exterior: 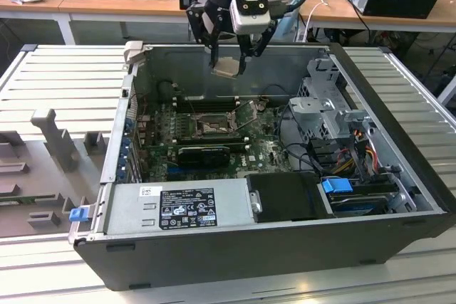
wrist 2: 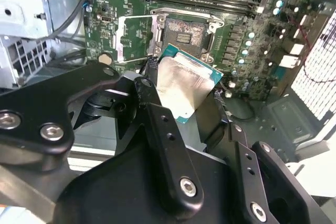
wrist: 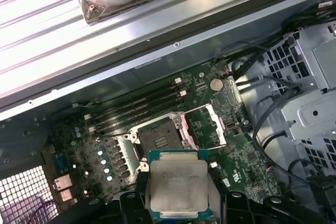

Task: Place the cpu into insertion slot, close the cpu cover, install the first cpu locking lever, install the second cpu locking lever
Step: 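Place the cpu into insertion slot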

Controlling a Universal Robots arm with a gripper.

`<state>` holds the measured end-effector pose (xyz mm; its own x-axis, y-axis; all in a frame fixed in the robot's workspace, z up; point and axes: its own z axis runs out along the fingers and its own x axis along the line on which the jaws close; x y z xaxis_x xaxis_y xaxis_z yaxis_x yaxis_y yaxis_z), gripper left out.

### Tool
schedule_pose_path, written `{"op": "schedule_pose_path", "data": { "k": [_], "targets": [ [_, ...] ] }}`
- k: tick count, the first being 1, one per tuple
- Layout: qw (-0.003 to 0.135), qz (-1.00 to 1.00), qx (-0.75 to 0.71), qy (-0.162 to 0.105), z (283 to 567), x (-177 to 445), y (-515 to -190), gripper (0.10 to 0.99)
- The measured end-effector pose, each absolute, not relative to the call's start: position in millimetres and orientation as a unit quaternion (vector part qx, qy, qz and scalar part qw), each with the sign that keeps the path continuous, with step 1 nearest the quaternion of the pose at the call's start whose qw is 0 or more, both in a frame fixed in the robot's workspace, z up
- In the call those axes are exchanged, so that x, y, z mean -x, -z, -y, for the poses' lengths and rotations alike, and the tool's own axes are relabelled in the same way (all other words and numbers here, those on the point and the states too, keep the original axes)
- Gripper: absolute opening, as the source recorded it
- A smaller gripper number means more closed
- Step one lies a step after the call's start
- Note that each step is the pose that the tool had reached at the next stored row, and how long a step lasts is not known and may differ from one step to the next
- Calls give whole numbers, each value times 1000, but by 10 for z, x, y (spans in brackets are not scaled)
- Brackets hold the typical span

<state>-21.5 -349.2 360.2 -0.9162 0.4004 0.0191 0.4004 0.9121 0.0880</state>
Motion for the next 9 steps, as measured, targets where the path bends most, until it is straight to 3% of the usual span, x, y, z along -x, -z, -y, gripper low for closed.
{"op": "schedule_pose_path", "data": {
  "k": [9],
  "targets": [
    [0, 971, 237, 44, 3492, 215, -3589, 529]
  ]
}}
